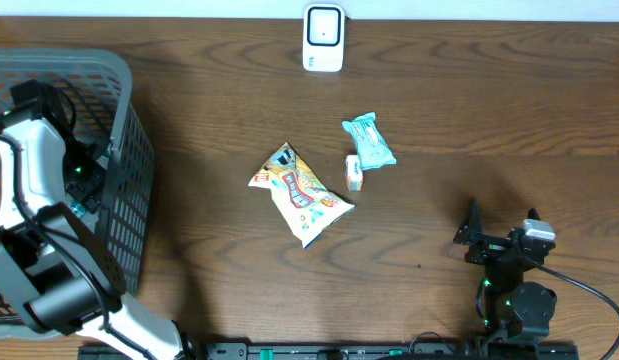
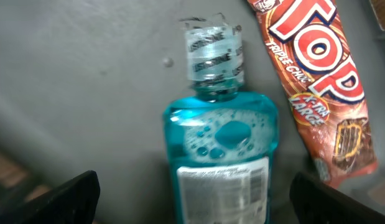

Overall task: Scan the item barcode
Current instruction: 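Grasp the blue Listerine bottle in the basket and lift it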

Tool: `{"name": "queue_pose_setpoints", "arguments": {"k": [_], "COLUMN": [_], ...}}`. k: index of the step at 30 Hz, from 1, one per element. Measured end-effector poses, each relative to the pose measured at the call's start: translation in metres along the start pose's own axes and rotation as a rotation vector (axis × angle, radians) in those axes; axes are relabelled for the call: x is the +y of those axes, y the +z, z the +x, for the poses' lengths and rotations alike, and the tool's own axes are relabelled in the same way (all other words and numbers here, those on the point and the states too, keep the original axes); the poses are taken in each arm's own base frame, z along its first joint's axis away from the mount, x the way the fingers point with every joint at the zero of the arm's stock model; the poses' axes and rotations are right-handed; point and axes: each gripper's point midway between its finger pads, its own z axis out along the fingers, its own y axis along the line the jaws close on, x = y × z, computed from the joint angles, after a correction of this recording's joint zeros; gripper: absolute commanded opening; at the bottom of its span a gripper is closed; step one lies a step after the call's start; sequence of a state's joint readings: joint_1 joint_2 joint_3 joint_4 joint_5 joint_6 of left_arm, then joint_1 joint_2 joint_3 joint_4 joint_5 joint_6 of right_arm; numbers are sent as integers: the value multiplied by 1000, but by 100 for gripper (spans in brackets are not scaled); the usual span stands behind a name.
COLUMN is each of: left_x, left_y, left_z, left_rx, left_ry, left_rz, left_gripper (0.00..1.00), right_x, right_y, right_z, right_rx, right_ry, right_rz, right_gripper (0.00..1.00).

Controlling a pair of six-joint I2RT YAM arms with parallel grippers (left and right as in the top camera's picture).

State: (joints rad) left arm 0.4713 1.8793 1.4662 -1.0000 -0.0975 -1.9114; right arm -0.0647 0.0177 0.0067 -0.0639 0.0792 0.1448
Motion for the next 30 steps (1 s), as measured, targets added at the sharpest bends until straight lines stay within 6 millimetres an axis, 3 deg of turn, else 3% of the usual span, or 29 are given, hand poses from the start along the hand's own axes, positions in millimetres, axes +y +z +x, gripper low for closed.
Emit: {"name": "queue_pose_setpoints", "arguments": {"k": [6,9,13,14,16,21,26,30], "left_x": [-6,-3,-2,-2,-1,-1,-4,-20], "left_y": [31,42,45,45,45,43,28,-26], "left_z": [4,4,3,2,0,-4,-17,-39], "left_rx": [-19,-35,-44,-48,-60,-69,-62,-45], "left_ry": [-3,6,34,47,84,193,259,268], "left_rz": [-26,-52,-59,-59,-62,-65,-36,113], "left_gripper": [98,80,65,57,52,51,52,51], "right_x": [0,0,0,0,0,0,0,0], "right_y": [0,0,0,0,0,0,0,0], "right_z": [0,0,0,0,0,0,0,0], "right_rx": [0,0,0,0,0,0,0,0], "right_ry": [0,0,0,0,0,0,0,0], "right_rz": [0,0,0,0,0,0,0,0], "right_gripper": [99,99,99,99,99,99,99,99]}}
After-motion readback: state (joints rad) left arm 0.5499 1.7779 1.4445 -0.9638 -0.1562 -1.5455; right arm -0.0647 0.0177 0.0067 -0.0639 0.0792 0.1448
